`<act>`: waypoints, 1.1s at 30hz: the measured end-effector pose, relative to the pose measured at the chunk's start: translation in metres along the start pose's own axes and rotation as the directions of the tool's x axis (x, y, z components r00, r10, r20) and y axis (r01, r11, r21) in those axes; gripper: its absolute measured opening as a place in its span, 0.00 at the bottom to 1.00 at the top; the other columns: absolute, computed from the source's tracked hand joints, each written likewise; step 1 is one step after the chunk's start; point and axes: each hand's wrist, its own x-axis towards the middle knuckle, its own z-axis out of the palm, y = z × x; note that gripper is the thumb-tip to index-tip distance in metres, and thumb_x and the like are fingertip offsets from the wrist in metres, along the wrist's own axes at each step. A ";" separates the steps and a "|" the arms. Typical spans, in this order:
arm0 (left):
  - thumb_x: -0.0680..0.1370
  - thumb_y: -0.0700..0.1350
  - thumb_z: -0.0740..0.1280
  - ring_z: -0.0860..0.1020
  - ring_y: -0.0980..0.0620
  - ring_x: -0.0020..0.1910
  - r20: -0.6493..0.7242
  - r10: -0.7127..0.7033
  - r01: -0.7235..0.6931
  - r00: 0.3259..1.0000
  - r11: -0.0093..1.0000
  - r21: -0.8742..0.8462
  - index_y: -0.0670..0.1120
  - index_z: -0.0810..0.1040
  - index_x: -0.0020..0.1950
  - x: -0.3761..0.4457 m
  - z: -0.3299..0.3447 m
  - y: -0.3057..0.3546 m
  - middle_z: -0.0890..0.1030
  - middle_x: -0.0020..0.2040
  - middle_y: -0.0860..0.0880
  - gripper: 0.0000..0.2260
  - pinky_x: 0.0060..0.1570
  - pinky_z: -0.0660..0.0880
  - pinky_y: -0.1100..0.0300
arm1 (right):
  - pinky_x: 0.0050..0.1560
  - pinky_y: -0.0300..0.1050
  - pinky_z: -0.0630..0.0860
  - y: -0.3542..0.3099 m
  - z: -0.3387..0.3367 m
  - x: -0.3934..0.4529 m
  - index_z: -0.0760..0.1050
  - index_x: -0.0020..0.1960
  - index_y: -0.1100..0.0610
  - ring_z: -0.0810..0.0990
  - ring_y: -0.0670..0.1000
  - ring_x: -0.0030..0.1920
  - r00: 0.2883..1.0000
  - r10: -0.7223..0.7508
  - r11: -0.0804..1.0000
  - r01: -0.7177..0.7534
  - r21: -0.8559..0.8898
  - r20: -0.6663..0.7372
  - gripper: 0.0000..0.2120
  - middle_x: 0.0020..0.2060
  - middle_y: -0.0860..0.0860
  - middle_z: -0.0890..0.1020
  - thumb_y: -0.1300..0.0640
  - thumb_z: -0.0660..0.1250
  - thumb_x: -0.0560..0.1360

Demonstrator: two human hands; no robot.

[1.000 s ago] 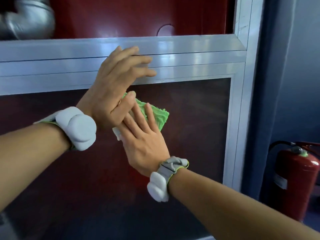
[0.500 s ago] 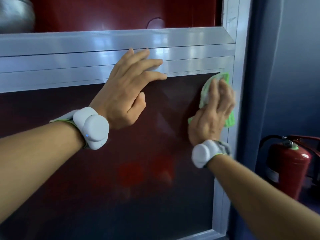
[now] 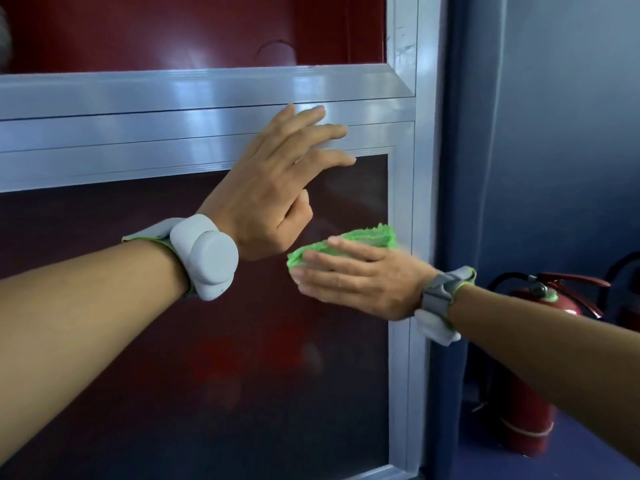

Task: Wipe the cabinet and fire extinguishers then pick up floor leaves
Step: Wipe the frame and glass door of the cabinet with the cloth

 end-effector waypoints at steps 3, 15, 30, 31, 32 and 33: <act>0.70 0.34 0.59 0.61 0.39 0.77 -0.049 -0.009 0.009 0.999 1.000 -0.004 0.40 0.72 0.71 0.020 0.009 0.002 0.68 0.74 0.41 0.28 0.77 0.53 0.40 | 0.76 0.61 0.57 0.053 -0.012 -0.002 0.62 0.76 0.60 0.60 0.60 0.77 0.957 0.278 0.959 -0.282 -0.041 -0.077 0.25 0.76 0.58 0.63 0.65 0.50 0.80; 0.70 0.37 0.58 0.57 0.40 0.79 0.021 -0.006 0.004 1.000 0.995 0.098 0.39 0.63 0.77 0.016 0.047 0.036 0.62 0.79 0.41 0.33 0.78 0.52 0.40 | 0.75 0.68 0.54 -0.044 0.007 -0.024 0.63 0.74 0.68 0.56 0.67 0.77 0.374 0.915 0.404 -0.843 0.356 -0.154 0.30 0.75 0.64 0.62 0.75 0.63 0.73; 0.69 0.36 0.60 0.51 0.43 0.81 0.085 -0.077 0.078 0.993 0.997 -0.015 0.36 0.52 0.79 -0.023 0.080 0.070 0.54 0.81 0.40 0.39 0.79 0.51 0.42 | 0.77 0.64 0.51 0.015 0.008 0.012 0.64 0.73 0.68 0.59 0.67 0.76 0.248 0.913 0.368 -0.844 0.390 -0.324 0.22 0.73 0.66 0.65 0.58 0.56 0.83; 0.69 0.35 0.60 0.51 0.42 0.81 0.072 -0.073 0.076 0.995 0.996 -0.039 0.36 0.53 0.79 -0.029 0.085 0.075 0.55 0.80 0.40 0.38 0.79 0.51 0.42 | 0.77 0.64 0.52 0.003 0.013 0.010 0.65 0.73 0.69 0.60 0.68 0.75 0.222 0.919 0.348 -0.847 0.401 -0.327 0.23 0.73 0.67 0.65 0.57 0.55 0.83; 0.69 0.35 0.59 0.52 0.42 0.81 0.066 -0.068 0.073 0.995 0.995 -0.069 0.35 0.54 0.79 -0.036 0.091 0.081 0.56 0.80 0.39 0.38 0.79 0.51 0.42 | 0.76 0.64 0.52 -0.010 0.018 0.007 0.65 0.73 0.69 0.60 0.68 0.75 0.196 0.924 0.326 -0.853 0.407 -0.328 0.23 0.73 0.67 0.66 0.57 0.55 0.83; 0.69 0.35 0.59 0.52 0.41 0.81 0.063 -0.066 0.072 0.996 0.992 -0.100 0.35 0.55 0.79 -0.044 0.098 0.087 0.56 0.80 0.39 0.37 0.79 0.51 0.42 | 0.76 0.64 0.53 -0.024 0.024 0.003 0.66 0.72 0.70 0.61 0.68 0.75 0.170 0.928 0.303 -0.863 0.406 -0.331 0.22 0.72 0.67 0.67 0.57 0.55 0.83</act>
